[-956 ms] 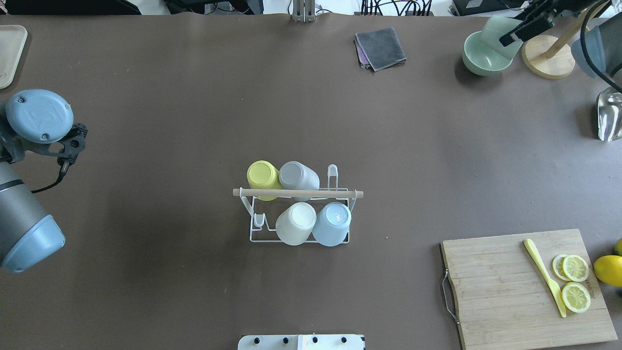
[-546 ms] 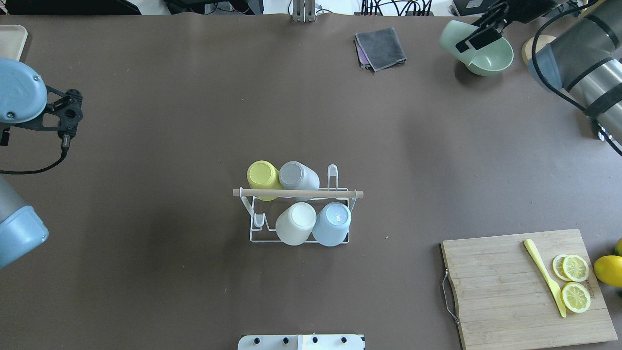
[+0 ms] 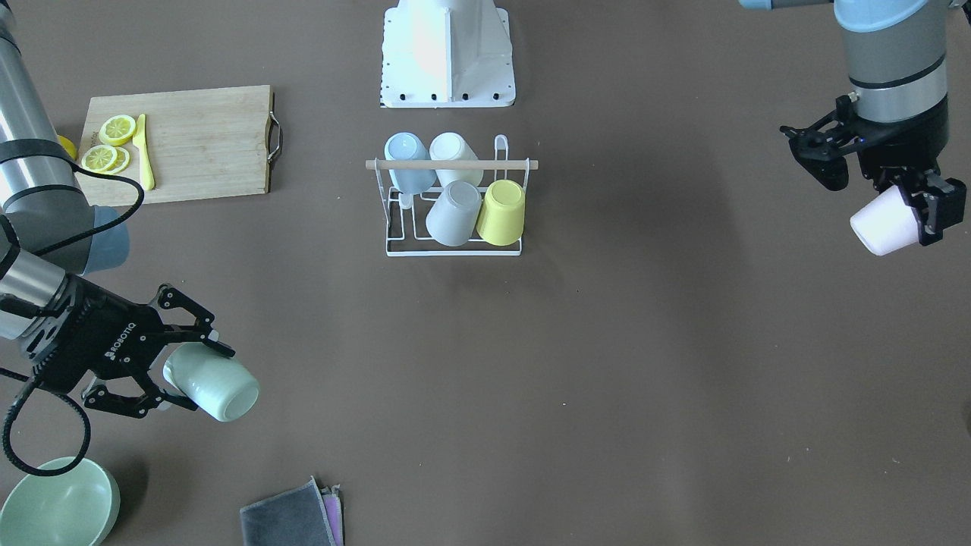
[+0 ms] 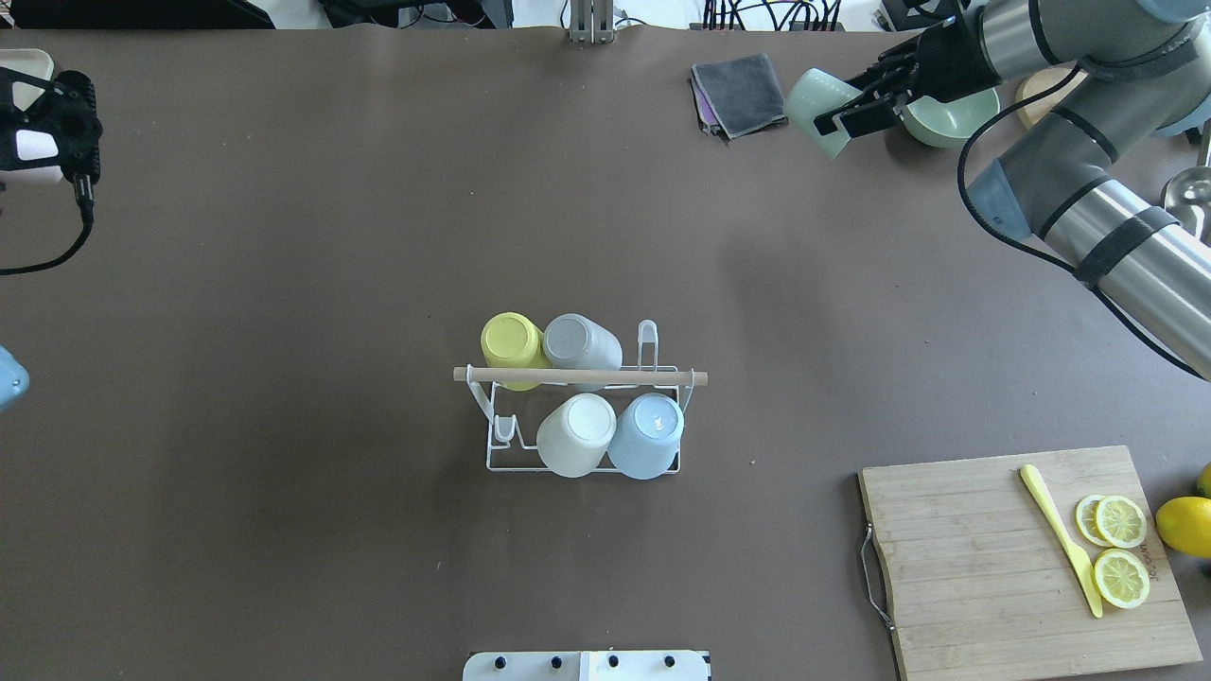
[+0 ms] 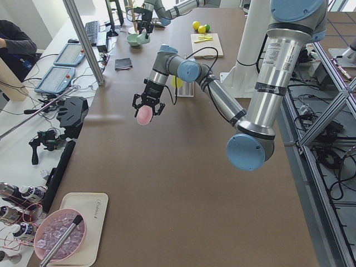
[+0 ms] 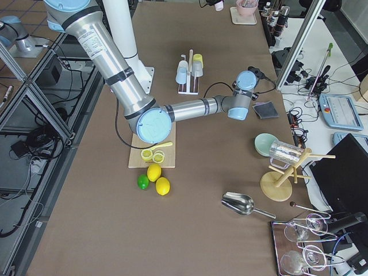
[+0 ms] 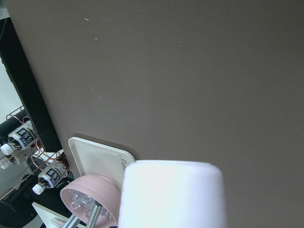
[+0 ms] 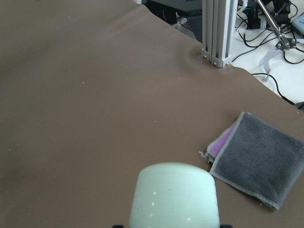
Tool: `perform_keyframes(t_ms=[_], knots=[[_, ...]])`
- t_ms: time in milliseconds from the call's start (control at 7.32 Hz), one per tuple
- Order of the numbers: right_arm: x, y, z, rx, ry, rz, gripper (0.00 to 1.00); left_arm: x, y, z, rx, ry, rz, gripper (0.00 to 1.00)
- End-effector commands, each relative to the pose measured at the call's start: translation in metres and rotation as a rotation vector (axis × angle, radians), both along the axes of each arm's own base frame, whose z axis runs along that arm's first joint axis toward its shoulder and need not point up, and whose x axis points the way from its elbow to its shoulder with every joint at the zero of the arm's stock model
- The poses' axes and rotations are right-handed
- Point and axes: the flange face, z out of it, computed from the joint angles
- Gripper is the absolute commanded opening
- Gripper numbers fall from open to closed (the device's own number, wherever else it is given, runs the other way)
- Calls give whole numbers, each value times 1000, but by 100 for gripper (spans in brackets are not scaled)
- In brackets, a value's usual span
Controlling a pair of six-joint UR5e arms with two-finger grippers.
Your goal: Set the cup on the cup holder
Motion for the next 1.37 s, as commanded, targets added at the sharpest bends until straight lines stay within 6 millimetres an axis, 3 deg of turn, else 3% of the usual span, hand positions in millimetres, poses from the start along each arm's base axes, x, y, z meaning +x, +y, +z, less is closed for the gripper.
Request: perform_keyframes(t_ms=[0, 273, 546, 683, 820, 1093, 1230], knots=[[-18, 27, -25, -10, -163, 33, 9, -10, -12, -8, 47, 261, -282, 0], [-54, 52, -41, 10, -249, 47, 9, 7, -23, 11, 65, 389, -261, 0], [-75, 92, -68, 95, -365, 84, 9, 25, -29, 74, 150, 588, -154, 0], [-97, 135, -72, 114, -438, 111, 8, 26, -25, 75, 184, 643, -128, 0], [-103, 169, -75, 137, -494, 134, 4, 27, -17, 67, 201, 732, -96, 0], [-125, 201, -85, 273, -540, 216, 4, 24, 4, 48, 237, 918, -60, 0], [-131, 207, -88, 310, -535, 244, 4, 28, 18, 35, 224, 1056, -23, 0]])
